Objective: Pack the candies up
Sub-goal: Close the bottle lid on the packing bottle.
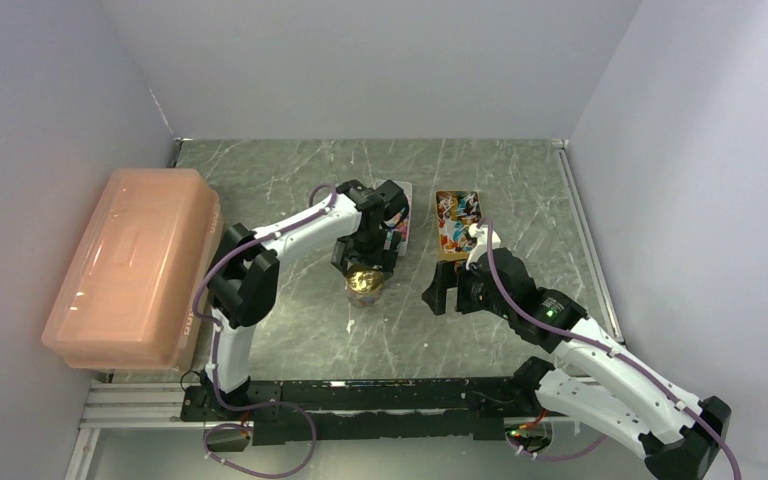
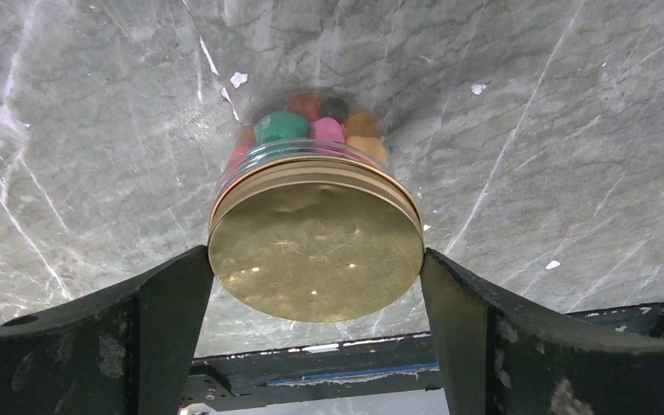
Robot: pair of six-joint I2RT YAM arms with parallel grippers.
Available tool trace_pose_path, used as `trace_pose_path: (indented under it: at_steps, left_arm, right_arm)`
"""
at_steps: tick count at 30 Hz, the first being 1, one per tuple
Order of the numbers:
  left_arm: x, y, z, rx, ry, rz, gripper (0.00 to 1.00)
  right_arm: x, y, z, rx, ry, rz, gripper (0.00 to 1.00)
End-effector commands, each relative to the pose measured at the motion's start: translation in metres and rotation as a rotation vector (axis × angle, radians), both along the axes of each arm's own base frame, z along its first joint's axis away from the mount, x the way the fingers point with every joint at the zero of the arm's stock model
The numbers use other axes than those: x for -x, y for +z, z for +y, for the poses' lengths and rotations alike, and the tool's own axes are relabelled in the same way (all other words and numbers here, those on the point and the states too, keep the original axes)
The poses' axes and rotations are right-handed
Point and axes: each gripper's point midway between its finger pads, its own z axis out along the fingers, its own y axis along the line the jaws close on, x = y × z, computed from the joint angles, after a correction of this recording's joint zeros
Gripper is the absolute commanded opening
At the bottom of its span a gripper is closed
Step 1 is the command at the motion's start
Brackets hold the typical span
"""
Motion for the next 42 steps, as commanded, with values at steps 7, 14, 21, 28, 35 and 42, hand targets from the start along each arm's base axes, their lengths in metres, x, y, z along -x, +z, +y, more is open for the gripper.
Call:
trace_pose_path:
  at_steps: [7, 14, 21, 28, 35, 42]
  left_arm:
    - [-0.001, 0.009, 0.002, 0.0, -0.014, -0.03, 0.93]
    - [0.004, 0.007, 0.005, 0.005, -0.004, -0.021, 0.93]
    - [0.005, 0.006, 0.006, 0.002, -0.006, -0.02, 0.93]
    - [0.003, 0.002, 0.004, 0.001, -0.013, -0.016, 0.93]
    - [0.006, -0.005, 0.003, 0.004, -0.017, 0.0, 0.93]
    - [0.005, -0.004, 0.002, 0.016, -0.02, -0.003, 0.93]
  right_arm:
    - [-0.003, 0.01, 0.007, -0.047, 0.004, -0.029, 1.0]
    - [-0.002, 0.01, 0.006, -0.048, 0.002, -0.028, 1.0]
    - [-0.002, 0.009, 0.007, -0.05, 0.003, -0.026, 1.0]
    - [-0.001, 0.007, 0.005, -0.047, 0.0, -0.023, 1.0]
    - [-0.001, 0.009, 0.007, -0.053, 0.007, -0.028, 1.0]
    - [0.0, 0.02, 0.028, -0.1, 0.084, -0.051, 0.99]
